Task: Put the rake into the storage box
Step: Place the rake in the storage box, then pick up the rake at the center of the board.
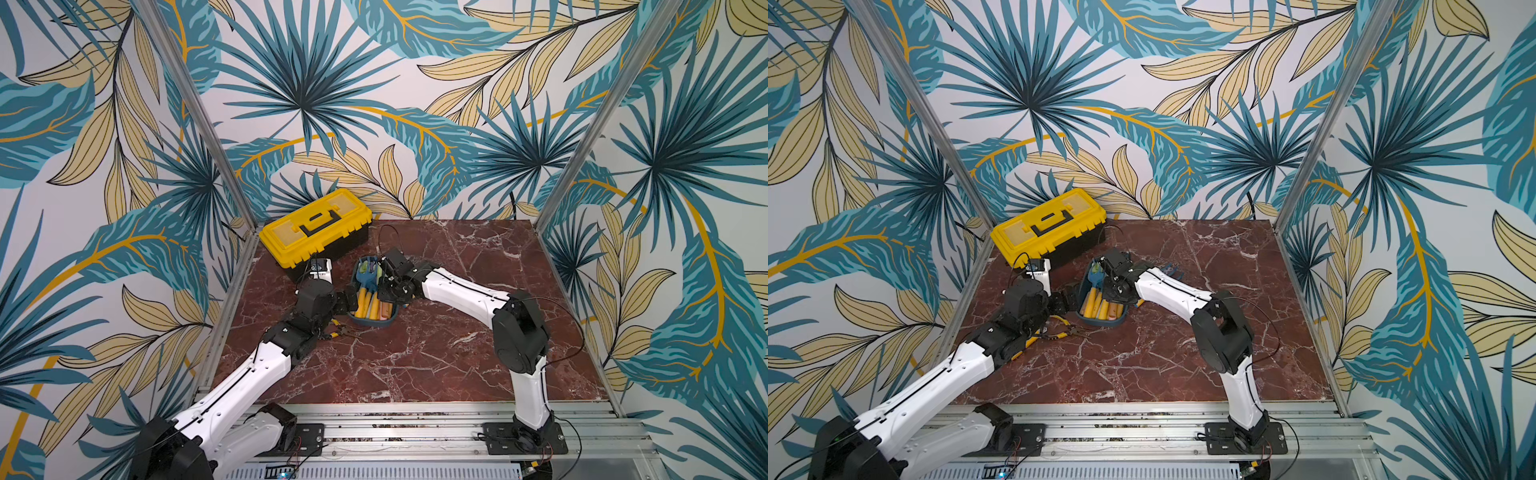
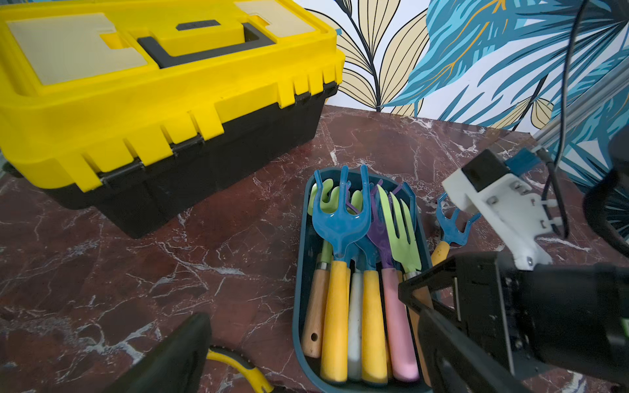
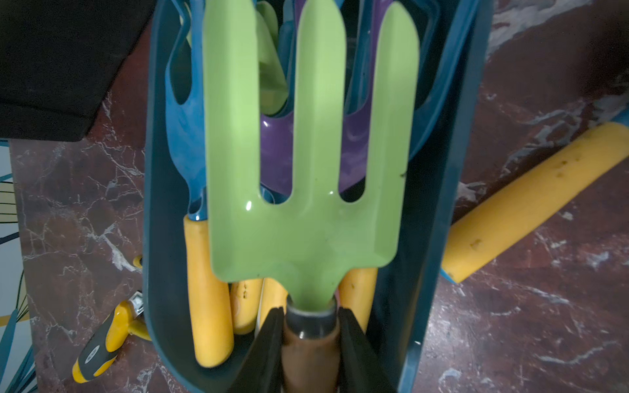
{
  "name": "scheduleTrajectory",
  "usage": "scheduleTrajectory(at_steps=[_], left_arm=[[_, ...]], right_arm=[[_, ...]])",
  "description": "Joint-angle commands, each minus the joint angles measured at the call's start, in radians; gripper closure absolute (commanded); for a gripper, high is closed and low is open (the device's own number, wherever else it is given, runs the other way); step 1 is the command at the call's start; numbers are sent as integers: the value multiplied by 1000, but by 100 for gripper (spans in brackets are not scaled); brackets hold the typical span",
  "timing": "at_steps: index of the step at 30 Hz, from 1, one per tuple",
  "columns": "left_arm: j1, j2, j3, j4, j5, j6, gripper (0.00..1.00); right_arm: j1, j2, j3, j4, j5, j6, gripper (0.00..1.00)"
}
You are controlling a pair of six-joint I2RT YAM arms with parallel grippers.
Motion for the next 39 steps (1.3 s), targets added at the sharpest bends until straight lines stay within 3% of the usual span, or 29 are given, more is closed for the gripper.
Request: scheduleTrajectory(at_steps=[1,3,10,15,23,27,29,39], left_arm=[[6,-16,-23,8,-10,0,0],[6,-17,-23,7,-10,0,0],[6,-16,-24,9,-7,0,0],[6,-12,-25,13,-6,-1,0],[6,20,-19,18,-5,-1,0],[6,31,-18,19,-7,-1,0],[6,33,-18,21,-7,-1,0],[6,28,-18,19,-7,-1,0]], right_arm=[[2,27,33,-7,-3,16,75],[2,36,41,-7,-1,18,68],[1,40,59,-7,2,11,58],[-3,-12,39,-15,14,5,56],[-64,-190,-116,-13,123,2,49],[-123,-229,-191,-4,147,29,40],[-150,-228,-213,0,169,42,35],[-225,-63,-162,-22,128,180,32]])
